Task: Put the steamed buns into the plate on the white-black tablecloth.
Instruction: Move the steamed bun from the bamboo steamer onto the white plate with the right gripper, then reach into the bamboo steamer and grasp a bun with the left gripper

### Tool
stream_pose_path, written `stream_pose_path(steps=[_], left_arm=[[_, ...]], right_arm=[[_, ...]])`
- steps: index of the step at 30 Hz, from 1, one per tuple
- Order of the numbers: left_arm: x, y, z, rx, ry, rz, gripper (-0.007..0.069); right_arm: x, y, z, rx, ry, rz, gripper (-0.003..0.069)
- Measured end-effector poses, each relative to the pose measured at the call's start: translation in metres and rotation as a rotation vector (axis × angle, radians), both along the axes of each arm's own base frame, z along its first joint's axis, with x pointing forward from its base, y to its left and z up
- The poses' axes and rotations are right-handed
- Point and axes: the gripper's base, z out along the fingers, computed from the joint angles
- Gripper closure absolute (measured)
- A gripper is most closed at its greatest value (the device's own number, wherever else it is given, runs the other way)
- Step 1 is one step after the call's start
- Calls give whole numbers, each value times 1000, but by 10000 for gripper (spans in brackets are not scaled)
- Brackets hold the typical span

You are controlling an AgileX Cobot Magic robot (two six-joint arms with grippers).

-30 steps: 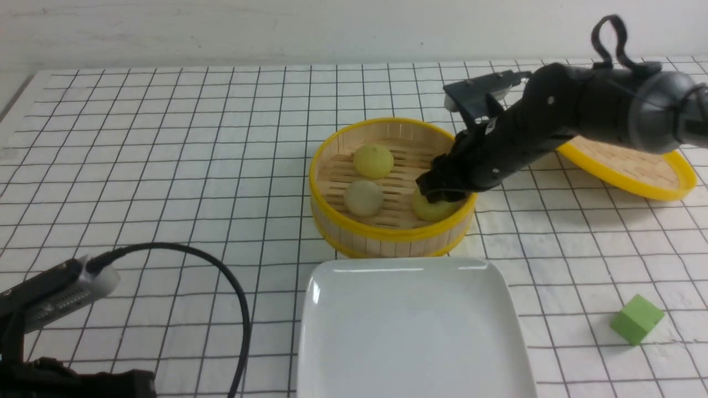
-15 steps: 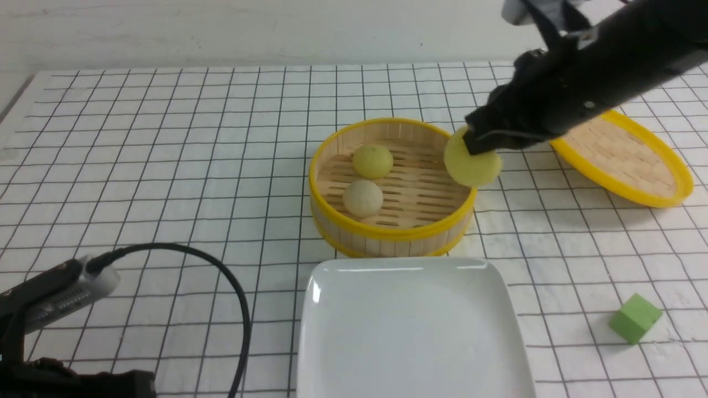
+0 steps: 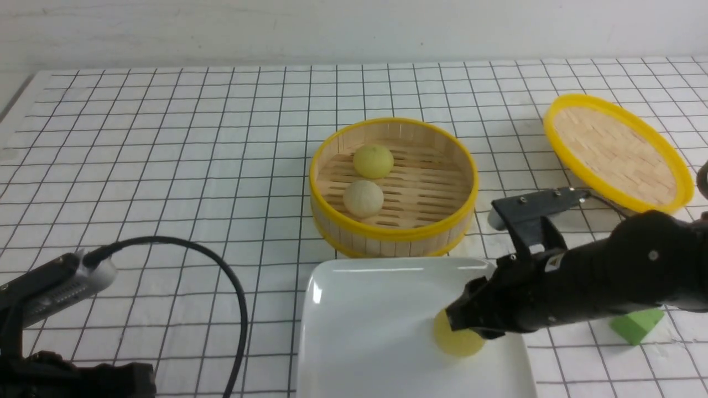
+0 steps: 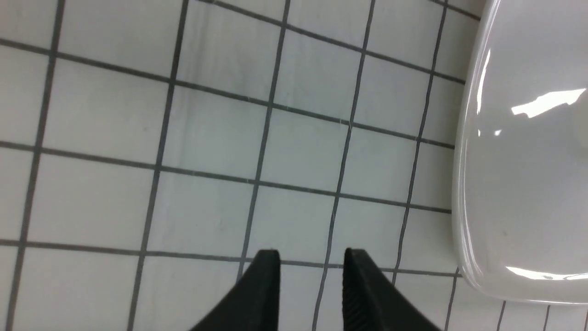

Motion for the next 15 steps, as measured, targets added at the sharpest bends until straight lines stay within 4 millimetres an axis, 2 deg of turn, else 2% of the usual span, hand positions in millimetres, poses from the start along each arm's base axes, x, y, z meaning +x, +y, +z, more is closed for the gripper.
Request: stream_pose_path(steps=[1,2,3,5,7,8,9,10,11,13,14,15], left_arm=[[0,0,0,0,0,0,391],[0,0,0,0,-1,0,391],[0,0,0,0,-2,1,391],[0,0,0,0,-2,1,389],[0,0,0,0,-2,1,388],[0,0,0,0,-2,1,388],[0,0,0,0,-2,1,388],[0,0,0,0,-2,1,388],[0,0,0,0,-3,1,391],[1,0,0,0,-9,3,398],[1,0,0,1,-11,4,402],[2,1,1,4,-26,9,426]], right_arm=[[1,-1,3,7,8,-2,263],[2,-2,4,8,10,0,252],[3,-5,12,23,30,10,182],[4,-9,26,40,31,23,146],[2,-26,59,55,38,59,155],[0,-32,72,60,28,67,186],[-1,-36,75,54,38,70,194],[-9,-52,94,51,31,65,278],[-20,-63,106,36,33,71,358],[-36,-80,118,-1,39,72,479],[-40,-83,121,-4,29,72,510],[-58,-98,129,-40,20,62,615]])
